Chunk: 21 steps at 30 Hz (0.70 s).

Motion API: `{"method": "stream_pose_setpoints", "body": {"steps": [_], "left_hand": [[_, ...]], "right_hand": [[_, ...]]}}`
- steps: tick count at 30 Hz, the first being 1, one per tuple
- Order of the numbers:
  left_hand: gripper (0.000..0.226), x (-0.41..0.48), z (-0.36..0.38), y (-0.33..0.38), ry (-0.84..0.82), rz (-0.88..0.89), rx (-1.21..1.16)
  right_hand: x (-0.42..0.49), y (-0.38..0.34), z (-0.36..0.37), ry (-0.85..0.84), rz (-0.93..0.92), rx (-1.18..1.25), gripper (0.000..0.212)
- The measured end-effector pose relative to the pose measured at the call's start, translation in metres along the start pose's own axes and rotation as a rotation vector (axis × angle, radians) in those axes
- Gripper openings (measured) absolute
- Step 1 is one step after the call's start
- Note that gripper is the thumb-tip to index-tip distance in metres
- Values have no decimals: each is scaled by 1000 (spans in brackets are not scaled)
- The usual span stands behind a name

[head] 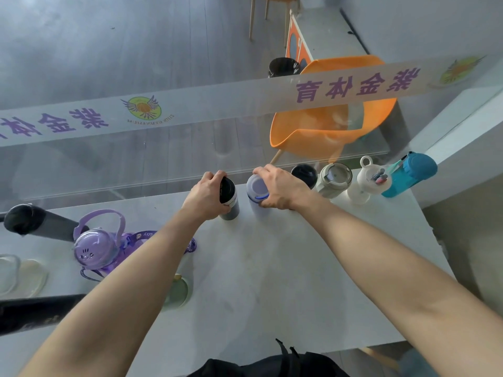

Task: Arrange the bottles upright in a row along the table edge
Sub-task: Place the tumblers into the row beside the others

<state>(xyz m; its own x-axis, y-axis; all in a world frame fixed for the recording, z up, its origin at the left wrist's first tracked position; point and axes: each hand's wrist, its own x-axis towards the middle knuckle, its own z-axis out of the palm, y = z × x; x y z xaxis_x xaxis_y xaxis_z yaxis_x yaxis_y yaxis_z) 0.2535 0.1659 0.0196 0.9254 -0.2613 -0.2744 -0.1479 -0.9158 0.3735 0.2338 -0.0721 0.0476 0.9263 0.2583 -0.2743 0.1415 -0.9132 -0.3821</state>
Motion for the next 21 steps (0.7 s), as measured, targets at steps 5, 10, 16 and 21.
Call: {"method": "stream_pose_setpoints", "body": {"steps": [5,10,16,21], "left_hand": [[86,1,-3,2,-37,44,38],[88,2,-6,5,-55,57,77],[90,1,-8,1,-54,68,103],[86,-1,-7,1,-29,50,89]], "right_hand": [[1,0,3,12,9,20,86],[0,3,4,20,10,-7,88],[2,3,3,17,-8,7,85],[3,3,1,13,-11,15,87]]}}
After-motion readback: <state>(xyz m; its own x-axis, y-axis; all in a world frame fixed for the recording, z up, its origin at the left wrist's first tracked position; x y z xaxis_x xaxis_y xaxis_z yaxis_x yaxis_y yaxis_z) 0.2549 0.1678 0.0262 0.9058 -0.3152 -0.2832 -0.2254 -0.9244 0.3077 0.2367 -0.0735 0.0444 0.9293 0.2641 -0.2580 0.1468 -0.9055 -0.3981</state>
